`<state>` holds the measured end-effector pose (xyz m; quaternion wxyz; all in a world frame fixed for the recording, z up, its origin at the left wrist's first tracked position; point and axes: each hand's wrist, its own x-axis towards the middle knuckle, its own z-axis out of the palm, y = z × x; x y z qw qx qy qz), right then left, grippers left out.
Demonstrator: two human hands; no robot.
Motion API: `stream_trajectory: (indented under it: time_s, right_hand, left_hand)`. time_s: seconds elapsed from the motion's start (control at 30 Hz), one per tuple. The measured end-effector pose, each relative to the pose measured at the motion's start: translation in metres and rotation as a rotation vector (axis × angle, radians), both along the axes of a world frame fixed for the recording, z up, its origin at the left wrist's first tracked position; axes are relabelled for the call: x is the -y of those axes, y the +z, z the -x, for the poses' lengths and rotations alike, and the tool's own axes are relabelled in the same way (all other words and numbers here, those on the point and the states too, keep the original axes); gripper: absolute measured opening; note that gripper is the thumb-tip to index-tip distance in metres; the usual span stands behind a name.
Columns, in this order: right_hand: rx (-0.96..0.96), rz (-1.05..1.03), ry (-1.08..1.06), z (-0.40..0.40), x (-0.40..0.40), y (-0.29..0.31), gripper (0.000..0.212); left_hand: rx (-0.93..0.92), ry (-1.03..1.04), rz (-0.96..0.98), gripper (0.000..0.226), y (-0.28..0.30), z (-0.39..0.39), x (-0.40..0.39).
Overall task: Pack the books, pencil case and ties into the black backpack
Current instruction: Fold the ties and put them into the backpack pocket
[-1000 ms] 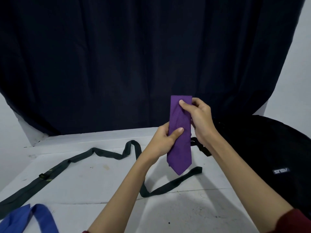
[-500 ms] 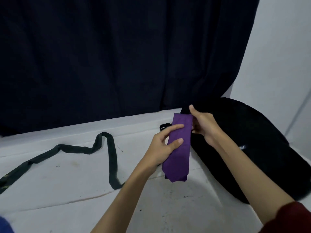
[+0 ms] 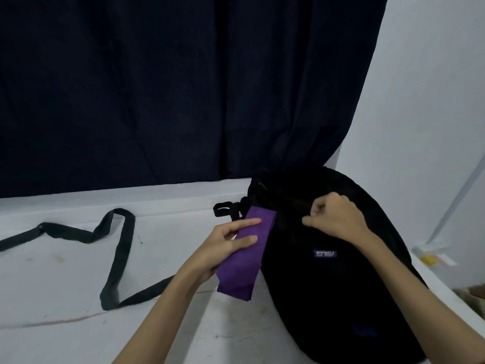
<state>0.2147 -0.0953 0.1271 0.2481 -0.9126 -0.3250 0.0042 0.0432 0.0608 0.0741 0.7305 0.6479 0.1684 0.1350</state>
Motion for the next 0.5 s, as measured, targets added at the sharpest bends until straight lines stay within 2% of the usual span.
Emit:
stream_trajectory:
  time_s: [0.23, 0.5]
  right_hand:
    - [-0.319, -0.229, 0.209, -0.037, 0.015, 0.003, 0.021]
    - [-0.340, -0.242, 0.339, -0.050, 0.013, 0.003, 0.021]
  left_hand:
    - [-0.046, -0.030, 0.091, 0.035, 0.011, -0.048, 0.018]
    - [-0.166, -0.075, -0.155, 0.034, 0.024, -0.064, 0.010]
